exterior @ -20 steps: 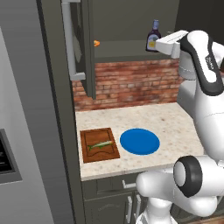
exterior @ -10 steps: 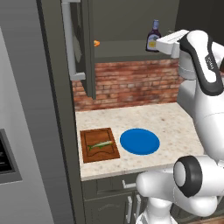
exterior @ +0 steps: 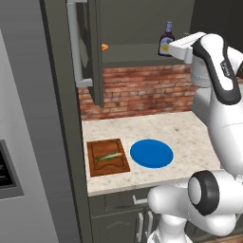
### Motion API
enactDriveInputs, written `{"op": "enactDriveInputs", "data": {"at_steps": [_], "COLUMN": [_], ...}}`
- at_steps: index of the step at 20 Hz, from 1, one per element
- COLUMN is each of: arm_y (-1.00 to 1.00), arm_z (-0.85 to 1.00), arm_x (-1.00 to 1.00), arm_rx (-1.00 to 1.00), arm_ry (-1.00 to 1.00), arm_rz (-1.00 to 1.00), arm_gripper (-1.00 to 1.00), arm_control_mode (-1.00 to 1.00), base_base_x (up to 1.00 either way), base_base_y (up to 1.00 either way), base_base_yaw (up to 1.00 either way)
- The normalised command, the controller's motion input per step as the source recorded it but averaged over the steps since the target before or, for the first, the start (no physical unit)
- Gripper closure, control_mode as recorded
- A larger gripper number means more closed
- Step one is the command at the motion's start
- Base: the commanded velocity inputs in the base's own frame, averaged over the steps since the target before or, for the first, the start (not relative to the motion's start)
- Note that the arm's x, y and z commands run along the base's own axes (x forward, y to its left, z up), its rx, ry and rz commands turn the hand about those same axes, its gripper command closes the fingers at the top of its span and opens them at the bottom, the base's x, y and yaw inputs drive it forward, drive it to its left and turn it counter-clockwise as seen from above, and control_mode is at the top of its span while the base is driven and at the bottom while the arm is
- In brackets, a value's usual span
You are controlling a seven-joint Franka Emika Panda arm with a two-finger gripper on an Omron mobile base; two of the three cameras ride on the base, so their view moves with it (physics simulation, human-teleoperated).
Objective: Pick the fish from the plate and place it on the cutting board. Then pick the condiment bottle from the cabinet and place it next to the cutting board.
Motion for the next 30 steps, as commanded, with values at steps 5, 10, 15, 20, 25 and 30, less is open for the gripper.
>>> {"op": "enactDriveInputs", "data": {"at_steps": [5, 10, 15, 20, 25, 30], "arm_y": [0.0, 0.0, -0.04, -0.09, -0.06, 0.0], "arm_z": [0.0, 0.01, 0.05, 0.08, 0.02, 0.0], "arm_x": [0.08, 0.09, 0.05, 0.03, 0.04, 0.06], "arm_rx": [0.0, 0.0, 0.02, 0.05, 0.03, 0.01], "arm_ry": [0.0, 0.0, 0.0, 0.0, 0.0, 0.0], "arm_rz": [-0.07, -0.07, -0.05, -0.04, -0.03, 0.0], "arm_gripper": [-1.0, -1.0, -1.0, -1.0, -1.0, -1.0], "arm_control_mode": [-1.0, -1.0, -1.0, -1.0, -1.0, -1.0], "base_base_x": [0.0, 0.0, 0.0, 0.0, 0.0, 0.0], "base_base_y": [0.0, 0.0, 0.0, 0.0, 0.0, 0.0], "base_base_yaw": [0.0, 0.0, 0.0, 0.0, 0.0, 0.0]}}
